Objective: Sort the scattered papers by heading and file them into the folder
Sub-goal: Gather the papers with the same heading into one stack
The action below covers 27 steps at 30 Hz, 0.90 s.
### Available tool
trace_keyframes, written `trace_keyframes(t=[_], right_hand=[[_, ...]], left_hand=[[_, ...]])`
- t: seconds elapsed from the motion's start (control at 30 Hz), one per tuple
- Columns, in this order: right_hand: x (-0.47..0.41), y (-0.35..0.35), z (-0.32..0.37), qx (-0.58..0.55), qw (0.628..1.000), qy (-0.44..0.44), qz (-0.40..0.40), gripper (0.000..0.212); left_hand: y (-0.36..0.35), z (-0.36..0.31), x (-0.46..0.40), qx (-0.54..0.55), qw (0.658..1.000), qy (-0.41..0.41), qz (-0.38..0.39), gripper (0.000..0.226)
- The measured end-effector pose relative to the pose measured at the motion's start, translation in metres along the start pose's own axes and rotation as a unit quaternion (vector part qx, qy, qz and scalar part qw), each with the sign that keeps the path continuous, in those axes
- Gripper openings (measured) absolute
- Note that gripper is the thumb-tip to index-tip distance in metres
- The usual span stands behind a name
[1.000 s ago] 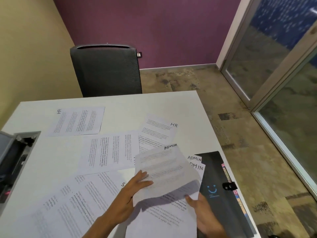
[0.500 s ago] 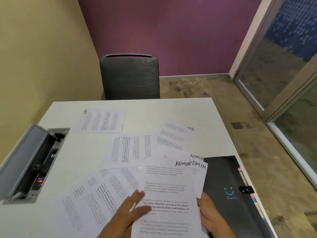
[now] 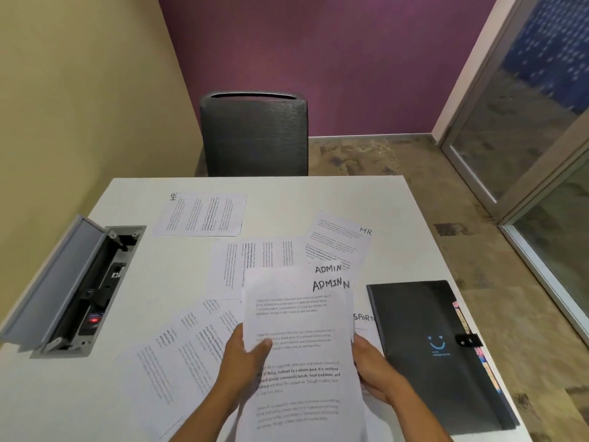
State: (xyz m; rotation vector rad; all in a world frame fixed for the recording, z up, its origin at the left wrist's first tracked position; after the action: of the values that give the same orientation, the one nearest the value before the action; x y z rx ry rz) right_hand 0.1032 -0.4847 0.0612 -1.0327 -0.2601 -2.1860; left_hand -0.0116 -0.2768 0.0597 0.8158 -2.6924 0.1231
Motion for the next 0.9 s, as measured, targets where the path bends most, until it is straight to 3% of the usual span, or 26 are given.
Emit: trace_keyframes(t=[0.1,0.13,0.23,0.37,0.53,0.73,0.9], right_hand=[[-0.001,0.003,0.002,0.038,0.999,-0.014,-0.025,0.076],[-0.002,0.004,0.002,0.031,0.999,-0.012,-0.029,0.078],[0.008,0.000,0.019,0.020,0.999,0.037,-0.027,0.066],[0.020,-0.003,0.048,0.063,0.983,0.163,-0.062,0.032],[0.021,0.011,0.052,0.018,0.969,0.201,-0.145,0.017],[0.008,0.009,0.018,-0.028,0.968,0.170,-0.184,0.029],[0.007,0.012,0.000,-0.092,0.960,0.155,-0.213,0.030]], left_hand=[[0.001,-0.018,-0.008,-0.068,0.995,-0.067,-0.025,0.030],[0.000,-0.025,-0.010,-0.082,0.993,-0.085,-0.027,0.028],[-0.003,-0.047,-0.011,-0.098,0.986,-0.126,-0.044,0.025],[-0.003,-0.074,-0.007,-0.076,0.977,-0.184,-0.069,0.029],[-0.001,-0.080,0.003,-0.055,0.971,-0.226,-0.064,0.037],[-0.007,-0.041,0.010,-0.047,0.981,-0.180,-0.057,0.034],[-0.024,-0.014,0.012,-0.054,0.987,-0.147,-0.031,0.049]])
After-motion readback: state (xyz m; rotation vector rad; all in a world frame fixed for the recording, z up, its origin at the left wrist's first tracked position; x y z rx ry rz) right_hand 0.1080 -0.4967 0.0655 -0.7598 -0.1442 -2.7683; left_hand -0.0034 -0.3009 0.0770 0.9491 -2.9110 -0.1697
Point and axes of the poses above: each hand's wrist, its own x-axis away from the middle knuckle, its own y-axis out of the back of the hand, z = x × y, the point moved 7 cm from there along -x, towards the middle knuckle, and after that the axes turned 10 degrees about -y, right-handed, at the moved point
